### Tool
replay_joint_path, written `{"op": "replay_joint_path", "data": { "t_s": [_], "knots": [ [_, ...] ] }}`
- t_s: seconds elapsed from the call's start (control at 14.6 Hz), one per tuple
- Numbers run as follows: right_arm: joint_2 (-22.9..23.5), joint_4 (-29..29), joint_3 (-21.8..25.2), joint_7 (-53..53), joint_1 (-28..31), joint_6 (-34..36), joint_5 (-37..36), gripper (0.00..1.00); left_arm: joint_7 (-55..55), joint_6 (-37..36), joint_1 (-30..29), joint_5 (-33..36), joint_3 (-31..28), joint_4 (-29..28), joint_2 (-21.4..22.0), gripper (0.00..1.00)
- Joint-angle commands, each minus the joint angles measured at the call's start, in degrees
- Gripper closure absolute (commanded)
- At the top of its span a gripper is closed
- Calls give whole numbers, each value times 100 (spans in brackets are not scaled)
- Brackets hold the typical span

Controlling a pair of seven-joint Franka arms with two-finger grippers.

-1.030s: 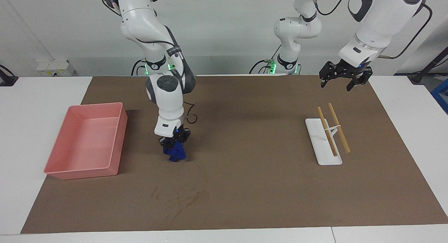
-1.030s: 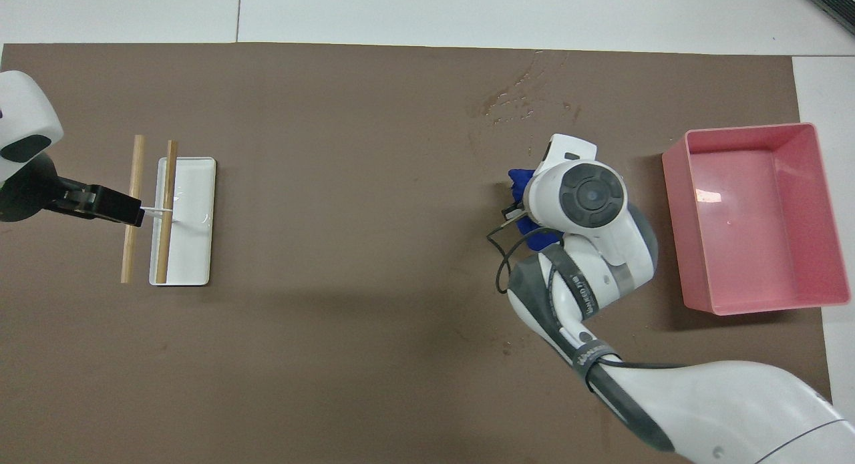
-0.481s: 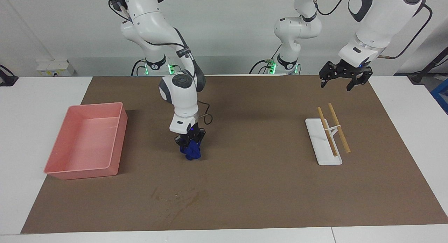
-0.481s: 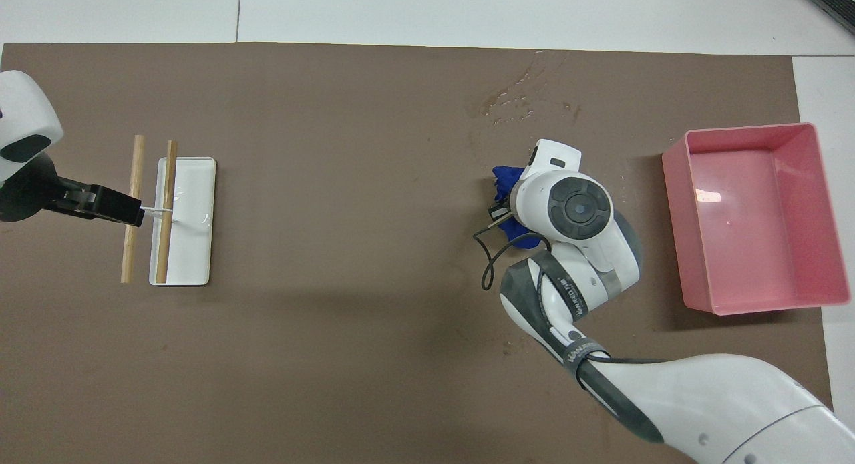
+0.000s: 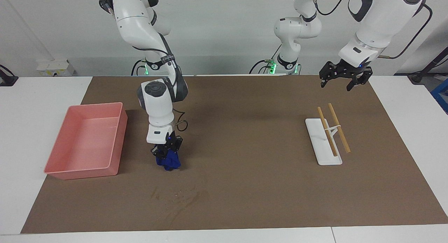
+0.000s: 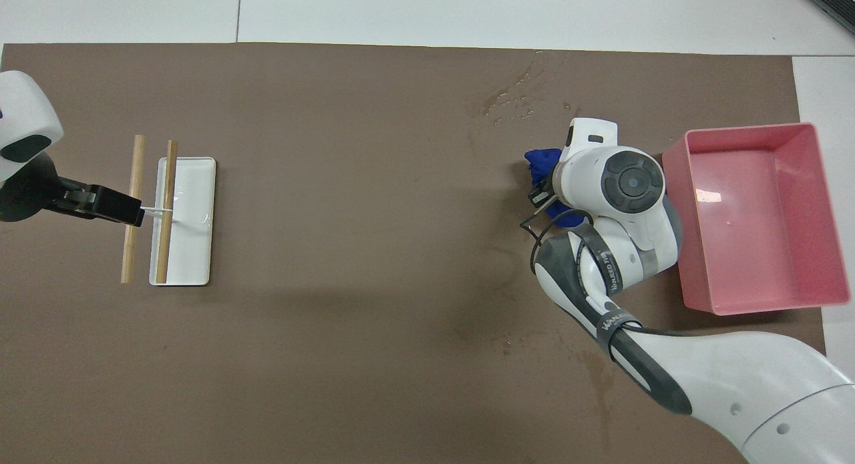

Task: Wipe water with towel using both arms

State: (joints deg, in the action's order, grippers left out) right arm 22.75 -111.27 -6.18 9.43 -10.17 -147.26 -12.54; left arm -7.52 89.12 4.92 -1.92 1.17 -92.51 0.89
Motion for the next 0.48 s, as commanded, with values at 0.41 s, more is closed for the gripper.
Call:
{"op": "replay_joint_path", "data": {
  "t_s": [0.41],
  "knots": [
    [-86, -193, -392, -3070, -486, 689, 2786, 100, -22, 97, 97, -63, -108, -188, 157, 0]
  ]
}}
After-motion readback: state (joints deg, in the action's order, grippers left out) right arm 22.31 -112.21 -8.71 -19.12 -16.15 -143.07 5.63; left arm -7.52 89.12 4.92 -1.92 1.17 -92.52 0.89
